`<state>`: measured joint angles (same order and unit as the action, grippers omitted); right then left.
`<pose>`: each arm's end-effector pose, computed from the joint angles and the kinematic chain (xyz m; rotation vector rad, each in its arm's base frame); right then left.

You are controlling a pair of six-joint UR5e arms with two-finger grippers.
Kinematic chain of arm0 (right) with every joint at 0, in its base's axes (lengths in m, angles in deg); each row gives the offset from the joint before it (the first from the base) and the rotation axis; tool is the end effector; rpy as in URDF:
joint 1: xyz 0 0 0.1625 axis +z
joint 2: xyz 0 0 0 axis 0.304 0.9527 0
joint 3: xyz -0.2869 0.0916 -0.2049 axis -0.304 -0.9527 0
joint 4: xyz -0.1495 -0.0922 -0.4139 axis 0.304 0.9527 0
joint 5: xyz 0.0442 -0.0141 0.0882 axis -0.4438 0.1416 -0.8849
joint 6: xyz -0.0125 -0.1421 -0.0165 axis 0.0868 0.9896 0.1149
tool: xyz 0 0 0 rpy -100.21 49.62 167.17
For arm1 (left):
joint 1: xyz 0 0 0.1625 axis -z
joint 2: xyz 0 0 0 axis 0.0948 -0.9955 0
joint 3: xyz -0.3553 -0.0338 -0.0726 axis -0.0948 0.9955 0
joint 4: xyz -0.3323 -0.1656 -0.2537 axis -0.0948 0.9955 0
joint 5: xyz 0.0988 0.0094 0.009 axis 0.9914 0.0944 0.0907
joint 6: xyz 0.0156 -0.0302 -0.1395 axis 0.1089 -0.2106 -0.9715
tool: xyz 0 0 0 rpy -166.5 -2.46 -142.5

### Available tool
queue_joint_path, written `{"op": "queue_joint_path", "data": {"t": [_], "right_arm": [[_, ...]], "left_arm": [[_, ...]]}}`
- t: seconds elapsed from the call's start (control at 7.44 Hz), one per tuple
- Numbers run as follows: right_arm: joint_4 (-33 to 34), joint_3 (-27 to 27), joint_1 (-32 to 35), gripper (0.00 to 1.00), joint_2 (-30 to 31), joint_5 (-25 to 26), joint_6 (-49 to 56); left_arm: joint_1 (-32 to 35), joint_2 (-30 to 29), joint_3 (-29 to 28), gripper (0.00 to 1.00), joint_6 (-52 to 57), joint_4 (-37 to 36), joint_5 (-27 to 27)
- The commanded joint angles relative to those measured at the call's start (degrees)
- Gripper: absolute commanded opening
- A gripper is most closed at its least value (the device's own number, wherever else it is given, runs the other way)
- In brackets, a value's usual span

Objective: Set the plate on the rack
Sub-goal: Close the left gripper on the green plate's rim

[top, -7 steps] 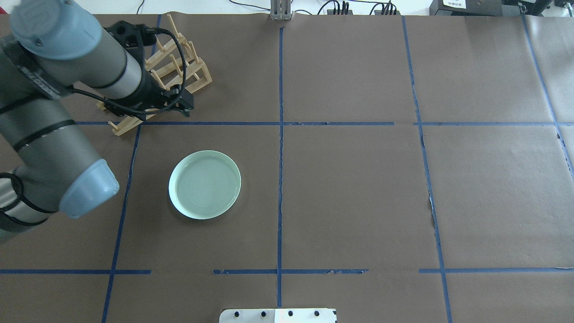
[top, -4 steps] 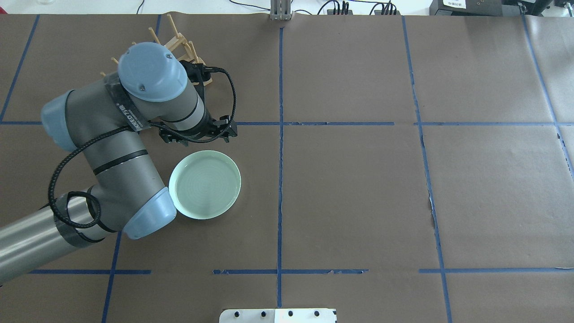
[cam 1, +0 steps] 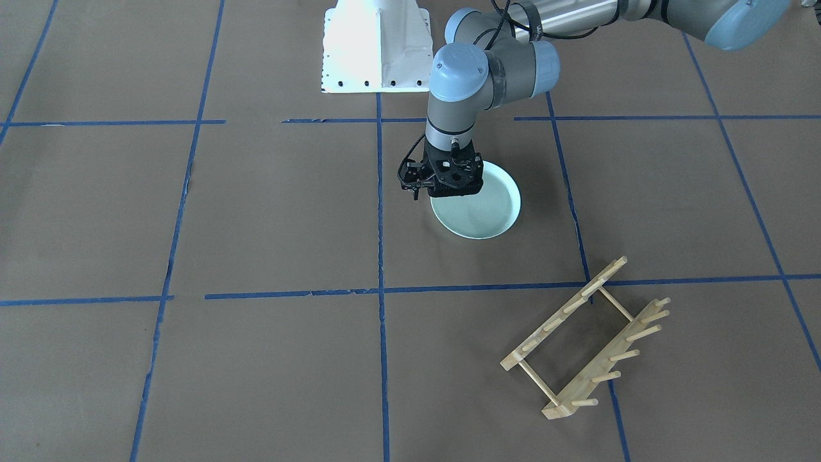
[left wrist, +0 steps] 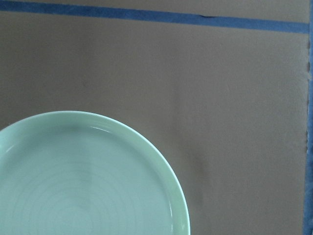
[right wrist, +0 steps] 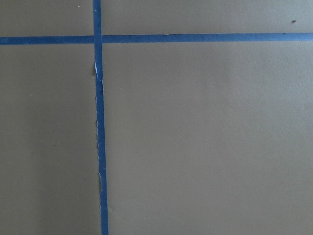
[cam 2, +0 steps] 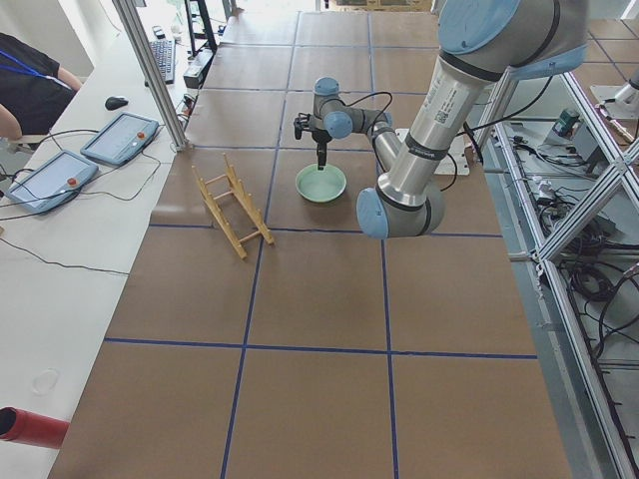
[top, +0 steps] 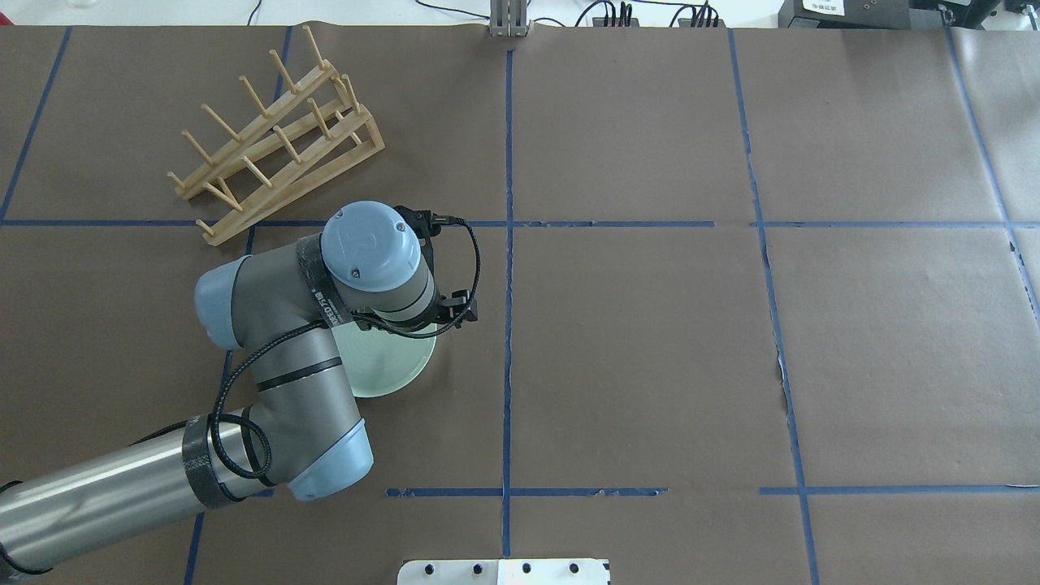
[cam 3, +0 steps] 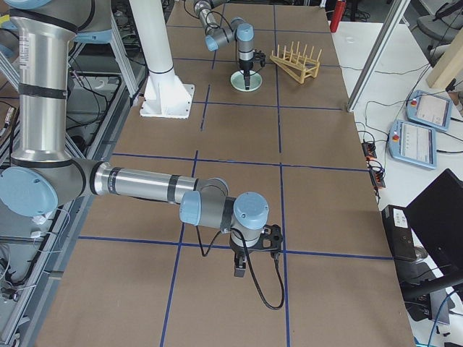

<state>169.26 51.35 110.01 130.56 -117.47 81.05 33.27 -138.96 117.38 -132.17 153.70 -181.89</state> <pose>0.0568 -0.4733 0.6767 -0.0640 -0.7324 0.0124 0.5900 -0.4214 0.2031 0.0586 0.8128 -0.1134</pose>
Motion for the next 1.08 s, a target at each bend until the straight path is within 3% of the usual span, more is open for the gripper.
{"op": "queue_joint_path", "data": {"t": [0.0, 0.13, 0.4, 0.81, 0.94], "right_arm": [[0.0, 0.0, 0.07, 1.0, 0.0, 0.0, 0.0], [0.0, 0.0, -0.02, 1.0, 0.0, 0.0, 0.0], [0.0, 0.0, -0.02, 1.0, 0.0, 0.0, 0.0], [0.0, 0.0, 0.07, 1.0, 0.0, 0.0, 0.0], [0.0, 0.0, 0.07, 1.0, 0.0, 0.0, 0.0]], "left_arm": [[-1.11, 0.2, -1.87, 0.97, -0.93, 2.05, 1.85], [-1.37, 0.11, -2.48, 0.96, -0.93, 2.23, 1.86], [-1.46, 0.02, -2.49, 0.8, -0.93, 2.41, 1.86], [-1.38, 0.11, -2.22, 0.38, -0.84, 2.41, 1.86], [-1.46, 0.11, -2.05, 0.17, -0.84, 2.41, 1.95]]}}
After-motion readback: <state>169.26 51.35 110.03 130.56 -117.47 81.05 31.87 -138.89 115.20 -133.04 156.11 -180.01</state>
